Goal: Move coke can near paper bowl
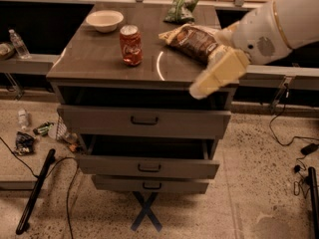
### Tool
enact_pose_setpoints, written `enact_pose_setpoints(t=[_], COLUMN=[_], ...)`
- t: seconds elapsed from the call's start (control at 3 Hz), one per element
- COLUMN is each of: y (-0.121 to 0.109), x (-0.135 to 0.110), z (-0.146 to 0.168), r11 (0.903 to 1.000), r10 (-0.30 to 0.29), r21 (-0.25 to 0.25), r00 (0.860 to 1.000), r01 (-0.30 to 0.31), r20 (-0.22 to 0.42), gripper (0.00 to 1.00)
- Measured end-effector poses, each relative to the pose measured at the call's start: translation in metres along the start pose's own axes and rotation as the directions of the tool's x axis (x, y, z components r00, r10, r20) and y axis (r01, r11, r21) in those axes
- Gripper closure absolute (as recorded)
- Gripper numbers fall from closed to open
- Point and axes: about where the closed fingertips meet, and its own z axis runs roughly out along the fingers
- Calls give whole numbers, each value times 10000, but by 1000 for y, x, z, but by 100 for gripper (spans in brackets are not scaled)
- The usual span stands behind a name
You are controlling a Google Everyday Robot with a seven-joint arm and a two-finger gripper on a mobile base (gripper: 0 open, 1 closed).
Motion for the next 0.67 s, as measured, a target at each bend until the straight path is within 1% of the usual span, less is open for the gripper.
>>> enact_pose_setpoints(t=[0.33,0.67], y=[-10,-27], x=[-60,-73], z=[23,19], r11=[9975,9902], r10=[-30,-119], r21=[709,1388], r00=[9911,9841], r01=[-66,-131], r20=[1333,1773], gripper=[0,0])
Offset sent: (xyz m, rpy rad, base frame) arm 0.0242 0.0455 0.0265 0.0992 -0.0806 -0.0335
